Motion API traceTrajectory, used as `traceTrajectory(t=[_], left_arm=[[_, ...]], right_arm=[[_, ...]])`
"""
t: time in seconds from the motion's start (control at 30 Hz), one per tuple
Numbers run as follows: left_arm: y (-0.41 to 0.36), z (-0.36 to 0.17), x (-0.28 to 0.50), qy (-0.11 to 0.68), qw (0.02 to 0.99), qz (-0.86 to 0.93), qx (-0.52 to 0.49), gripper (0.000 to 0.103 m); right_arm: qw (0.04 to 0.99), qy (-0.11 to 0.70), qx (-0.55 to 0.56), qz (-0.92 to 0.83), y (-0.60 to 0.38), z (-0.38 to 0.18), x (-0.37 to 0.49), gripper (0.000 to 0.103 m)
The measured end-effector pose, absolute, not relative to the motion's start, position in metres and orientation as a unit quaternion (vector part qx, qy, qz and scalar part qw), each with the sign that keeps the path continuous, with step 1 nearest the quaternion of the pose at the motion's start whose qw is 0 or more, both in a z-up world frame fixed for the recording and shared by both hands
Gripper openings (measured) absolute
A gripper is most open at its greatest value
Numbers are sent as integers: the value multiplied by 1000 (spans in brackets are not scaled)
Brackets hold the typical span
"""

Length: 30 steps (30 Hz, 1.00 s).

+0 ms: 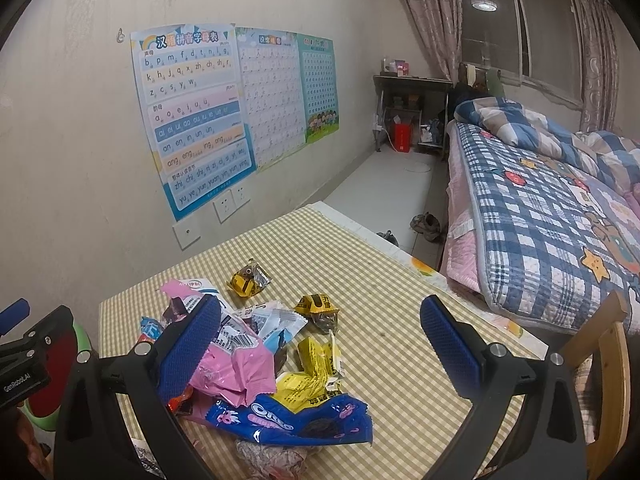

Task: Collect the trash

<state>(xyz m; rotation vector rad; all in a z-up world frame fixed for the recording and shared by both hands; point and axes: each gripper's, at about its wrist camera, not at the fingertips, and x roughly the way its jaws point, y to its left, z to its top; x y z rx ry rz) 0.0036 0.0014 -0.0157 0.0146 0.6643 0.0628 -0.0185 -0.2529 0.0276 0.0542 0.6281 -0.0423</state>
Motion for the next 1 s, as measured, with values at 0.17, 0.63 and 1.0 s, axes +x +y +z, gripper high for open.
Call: traceTrajectory(t=[0.17, 0.63, 1.0], left_arm=[[4, -17, 7, 332, 943, 36, 6, 98], [5, -21, 7, 336, 941, 38, 11, 98], [0, -29, 12, 346, 937, 31, 21, 98]], right_arm=[[950, 310, 28, -19, -253, 26, -18, 96], [946, 323, 26, -15, -252, 22, -15, 96], [942, 336, 23, -14, -251, 17, -11, 96]])
